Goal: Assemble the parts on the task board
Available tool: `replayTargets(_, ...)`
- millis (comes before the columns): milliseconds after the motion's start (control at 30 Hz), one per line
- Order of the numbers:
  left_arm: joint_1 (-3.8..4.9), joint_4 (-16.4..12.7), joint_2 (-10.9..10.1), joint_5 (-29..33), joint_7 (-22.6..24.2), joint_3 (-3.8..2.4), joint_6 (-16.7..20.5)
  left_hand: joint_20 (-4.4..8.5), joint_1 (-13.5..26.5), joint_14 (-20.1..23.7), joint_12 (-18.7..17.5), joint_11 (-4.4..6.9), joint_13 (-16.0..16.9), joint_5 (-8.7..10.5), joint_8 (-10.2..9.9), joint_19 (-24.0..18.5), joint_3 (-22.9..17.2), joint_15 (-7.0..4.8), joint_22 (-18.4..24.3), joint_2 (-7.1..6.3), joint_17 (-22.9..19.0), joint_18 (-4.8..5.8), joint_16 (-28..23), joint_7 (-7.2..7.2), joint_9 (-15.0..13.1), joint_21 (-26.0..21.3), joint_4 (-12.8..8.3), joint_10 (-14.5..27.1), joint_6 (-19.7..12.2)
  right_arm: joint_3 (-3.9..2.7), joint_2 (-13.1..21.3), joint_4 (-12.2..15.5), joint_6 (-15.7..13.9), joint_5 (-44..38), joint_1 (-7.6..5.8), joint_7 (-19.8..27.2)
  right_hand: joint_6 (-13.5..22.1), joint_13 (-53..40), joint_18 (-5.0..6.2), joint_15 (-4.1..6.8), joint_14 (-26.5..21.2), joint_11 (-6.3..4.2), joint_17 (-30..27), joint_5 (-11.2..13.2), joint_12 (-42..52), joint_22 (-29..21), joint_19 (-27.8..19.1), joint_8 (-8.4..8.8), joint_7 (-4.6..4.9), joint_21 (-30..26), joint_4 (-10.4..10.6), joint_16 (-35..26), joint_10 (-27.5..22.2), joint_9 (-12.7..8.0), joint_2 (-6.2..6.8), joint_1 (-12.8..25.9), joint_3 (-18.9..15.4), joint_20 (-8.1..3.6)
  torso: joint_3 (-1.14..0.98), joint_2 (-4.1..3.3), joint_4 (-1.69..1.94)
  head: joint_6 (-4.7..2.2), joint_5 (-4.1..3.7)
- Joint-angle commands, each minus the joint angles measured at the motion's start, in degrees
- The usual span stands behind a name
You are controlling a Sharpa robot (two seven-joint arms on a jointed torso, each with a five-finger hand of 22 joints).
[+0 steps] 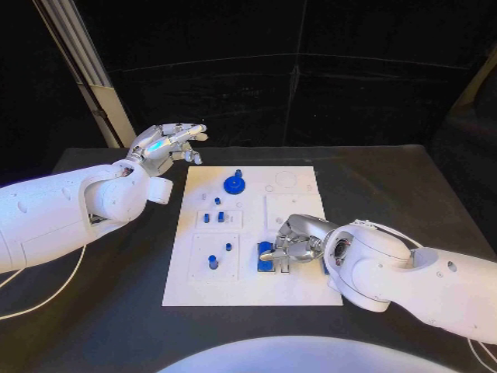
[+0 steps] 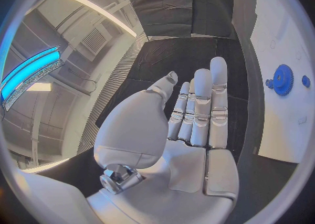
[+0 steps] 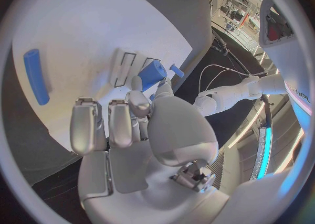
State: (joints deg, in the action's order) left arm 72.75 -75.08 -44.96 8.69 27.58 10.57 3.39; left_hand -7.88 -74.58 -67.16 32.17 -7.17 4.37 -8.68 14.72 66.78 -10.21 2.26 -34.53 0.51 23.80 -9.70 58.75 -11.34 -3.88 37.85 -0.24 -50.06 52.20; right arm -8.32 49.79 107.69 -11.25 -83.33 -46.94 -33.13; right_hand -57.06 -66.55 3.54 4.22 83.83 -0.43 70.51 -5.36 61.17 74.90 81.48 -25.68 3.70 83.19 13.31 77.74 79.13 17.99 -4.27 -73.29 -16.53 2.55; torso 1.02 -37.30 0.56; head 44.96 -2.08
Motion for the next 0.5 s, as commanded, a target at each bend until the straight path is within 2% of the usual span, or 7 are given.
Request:
replayTargets(33,0.1,-0.1,0.0,-0.1,0.1,-0.05,-0.4,-0.1,-0.4,0.5,0.3,-0.01,-0.1,0.28,0.3,-0.4,0.4,0.02,-0.1,-0.22,-0.1,-0.76,0.3,0.07,0.0,0.4,-0.1,0.6,-0.4,0.02,0.1,0.2,1.7,-1.3,-0.07,2.5,-0.4,-0.1,-0.39,0.11,2.7,-0.24,0.1,-0.3,0.1,1.3,0.3,-0.3,-0.05,0.0,-0.9,0.2,0.2,0.2,0.3,-1.6,0.2,-0.36,-0.02,0.0,-0.01,0.02,-0.01)
replayTargets(167,0.1,-0.1,0.0,-0.1,0.1,-0.05,-0.5,-0.11,-0.4,0.5,0.3,-0.02,-0.1,0.28,0.3,-0.5,0.4,0.03,-0.1,-0.21,-0.1,-0.76,0.3,0.06,0.0,0.4,-0.1,0.6,-0.4,0.02,0.1,0.0,1.7,-1.9,-0.07,2.7,-0.5,-0.3,-0.44,0.17,2.8,-0.3,0.4,-0.1,0.2,1.5,0.4,-0.52,-0.08,0.1,-2.3,0.3,0.3,0.6,0.62,-3.7,0.4,-0.42,-0.01,0.03,0.08,0.17,-0.04)
replayTargets(367,0.1,0.0,0.0,-0.1,0.1,-0.05,-0.5,-0.11,-0.4,0.5,0.3,-0.02,-0.1,0.28,0.3,-0.5,0.4,0.03,-0.1,-0.21,-0.1,-0.76,0.3,0.06,0.0,0.4,-0.1,0.6,-0.4,0.02,0.0,-0.3,1.5,-2.1,-0.07,2.6,-0.5,-0.4,-0.46,0.17,2.8,-0.31,0.5,-0.2,0.2,1.6,0.5,-0.59,-0.09,0.2,-2.5,0.4,0.3,0.7,0.51,-4.0,0.5,-0.43,0.07,0.05,0.2,0.14,-0.14)
replayTargets(500,0.1,0.0,0.0,-0.1,0.1,-0.05,-0.5,-0.11,-0.4,0.5,0.3,-0.02,-0.1,0.28,0.3,-0.5,0.4,0.03,-0.1,-0.21,-0.1,-0.76,0.3,0.06,0.0,0.4,-0.1,0.6,-0.4,0.02,0.1,-0.3,0.7,-2.1,-0.07,3.1,-0.4,-0.3,-0.43,0.16,2.8,-0.29,0.4,-1.7,0.0,1.5,0.4,-0.64,-0.06,0.1,-2.2,0.2,0.3,0.9,0.07,-3.6,0.3,-0.44,0.05,0.04,0.19,0.25,-0.02)
